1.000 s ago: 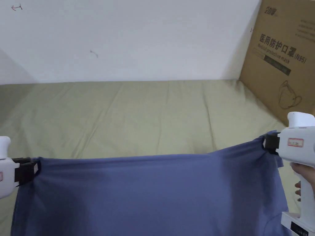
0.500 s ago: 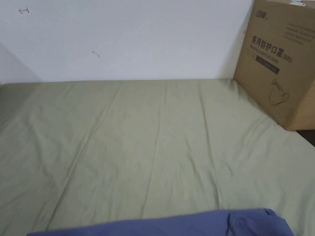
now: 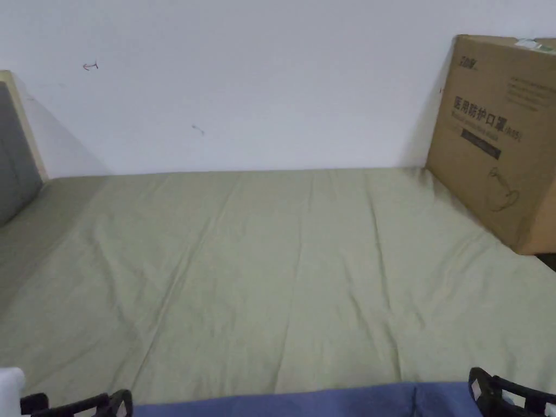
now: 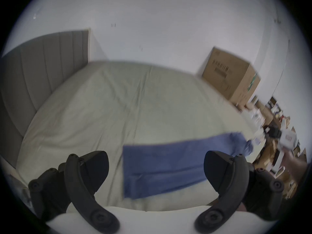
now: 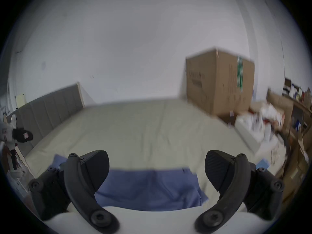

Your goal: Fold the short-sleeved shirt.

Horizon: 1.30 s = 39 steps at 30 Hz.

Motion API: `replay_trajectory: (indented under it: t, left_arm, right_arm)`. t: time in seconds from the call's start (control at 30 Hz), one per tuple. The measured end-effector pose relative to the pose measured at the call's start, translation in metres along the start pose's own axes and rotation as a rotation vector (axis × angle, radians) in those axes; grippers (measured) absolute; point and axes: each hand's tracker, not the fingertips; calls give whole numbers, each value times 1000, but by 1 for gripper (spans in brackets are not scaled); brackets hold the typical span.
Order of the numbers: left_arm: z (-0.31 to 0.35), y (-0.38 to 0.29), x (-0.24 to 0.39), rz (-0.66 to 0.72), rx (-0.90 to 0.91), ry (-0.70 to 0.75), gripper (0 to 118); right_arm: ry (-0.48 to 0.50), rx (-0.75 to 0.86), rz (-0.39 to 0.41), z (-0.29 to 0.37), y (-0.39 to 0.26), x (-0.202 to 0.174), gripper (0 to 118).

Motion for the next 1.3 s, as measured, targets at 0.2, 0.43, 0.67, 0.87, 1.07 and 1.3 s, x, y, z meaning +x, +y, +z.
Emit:
replay_trajectory:
  t: [0.2, 0.43, 0.67, 0.87, 1.07, 1.3]
  left_arm:
    - [44, -4, 77, -132, 503, 181, 0]
    - [52, 1, 92, -170, 511, 143, 0]
    - [-19, 26, -39, 219, -357, -331, 0]
    - [-59, -46, -142, 552, -476, -321, 118]
    - [-82, -96, -169, 786, -383, -451, 118]
    - [-133, -117, -179, 1007, -403, -727, 118]
  right_arm:
    - [-131, 398, 35, 51, 15, -65, 0]
    - [-83, 370, 36, 61, 42, -68, 0]
    - [-40, 273, -14, 58, 41, -53, 0]
    - [-41, 134, -29, 38, 28, -57, 0]
    - [-11, 23, -90, 16, 22, -66, 0]
    - [9, -28, -103, 4, 25, -84, 0]
